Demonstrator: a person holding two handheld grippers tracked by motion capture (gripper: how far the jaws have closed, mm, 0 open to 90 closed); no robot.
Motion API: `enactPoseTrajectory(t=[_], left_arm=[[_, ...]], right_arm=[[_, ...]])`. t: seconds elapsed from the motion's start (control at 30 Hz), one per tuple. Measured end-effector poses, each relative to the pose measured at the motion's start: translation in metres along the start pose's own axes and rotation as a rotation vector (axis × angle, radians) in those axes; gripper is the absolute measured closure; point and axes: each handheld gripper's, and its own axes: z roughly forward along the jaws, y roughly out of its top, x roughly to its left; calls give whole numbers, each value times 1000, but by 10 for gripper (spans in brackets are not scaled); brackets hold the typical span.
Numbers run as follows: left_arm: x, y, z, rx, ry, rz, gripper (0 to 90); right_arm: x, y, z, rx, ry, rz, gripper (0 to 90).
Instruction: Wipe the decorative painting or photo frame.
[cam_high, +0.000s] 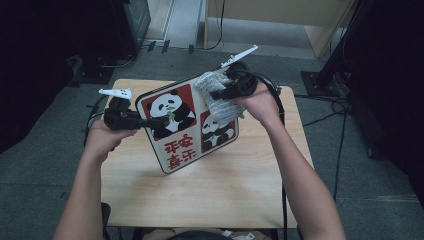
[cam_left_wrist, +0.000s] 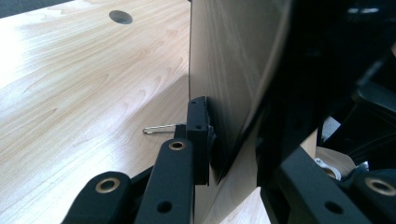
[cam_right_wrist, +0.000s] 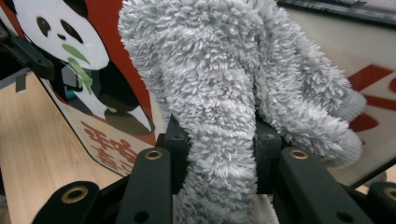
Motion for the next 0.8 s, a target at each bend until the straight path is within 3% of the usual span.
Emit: enactPoseTrajectory(t=[0.8], left_arm=[[0, 0, 0, -2, -3, 6, 786]], right_arm=[[-1, -23, 11, -1, 28, 21, 679]])
